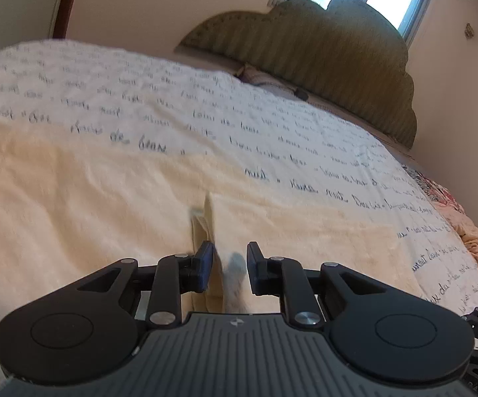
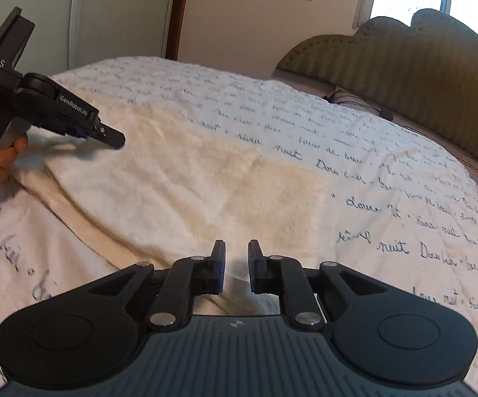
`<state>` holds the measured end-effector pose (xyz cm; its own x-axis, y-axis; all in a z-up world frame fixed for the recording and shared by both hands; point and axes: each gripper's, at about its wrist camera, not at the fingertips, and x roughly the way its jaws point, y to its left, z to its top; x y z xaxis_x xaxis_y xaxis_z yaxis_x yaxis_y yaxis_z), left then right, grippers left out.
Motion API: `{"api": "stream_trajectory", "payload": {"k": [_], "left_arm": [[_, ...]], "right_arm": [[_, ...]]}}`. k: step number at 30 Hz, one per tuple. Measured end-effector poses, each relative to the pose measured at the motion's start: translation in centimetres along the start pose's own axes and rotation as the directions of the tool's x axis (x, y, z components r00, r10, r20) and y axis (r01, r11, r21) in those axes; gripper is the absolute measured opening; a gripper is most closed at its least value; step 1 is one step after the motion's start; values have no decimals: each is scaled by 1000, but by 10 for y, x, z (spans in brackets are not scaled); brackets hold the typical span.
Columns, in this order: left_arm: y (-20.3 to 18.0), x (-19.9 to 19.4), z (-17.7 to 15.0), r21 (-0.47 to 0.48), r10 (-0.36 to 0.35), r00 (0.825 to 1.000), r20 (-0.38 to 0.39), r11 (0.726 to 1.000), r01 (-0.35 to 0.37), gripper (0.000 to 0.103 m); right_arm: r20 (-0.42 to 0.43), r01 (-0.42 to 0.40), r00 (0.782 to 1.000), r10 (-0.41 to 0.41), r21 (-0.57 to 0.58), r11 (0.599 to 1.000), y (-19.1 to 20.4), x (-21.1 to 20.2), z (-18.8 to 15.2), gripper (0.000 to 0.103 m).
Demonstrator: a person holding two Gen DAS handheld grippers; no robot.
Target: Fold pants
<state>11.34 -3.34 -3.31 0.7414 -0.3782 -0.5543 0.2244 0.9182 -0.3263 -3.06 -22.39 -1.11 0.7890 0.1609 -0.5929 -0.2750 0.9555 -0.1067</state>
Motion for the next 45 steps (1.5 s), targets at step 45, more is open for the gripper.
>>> {"api": "stream_trajectory", "payload": {"k": [45], "left_arm": [[-42, 31, -29, 326, 65, 998, 13, 943, -65, 67]], "right_arm": [[76, -219, 974, 215, 38, 975, 84, 55, 23, 39]]}}
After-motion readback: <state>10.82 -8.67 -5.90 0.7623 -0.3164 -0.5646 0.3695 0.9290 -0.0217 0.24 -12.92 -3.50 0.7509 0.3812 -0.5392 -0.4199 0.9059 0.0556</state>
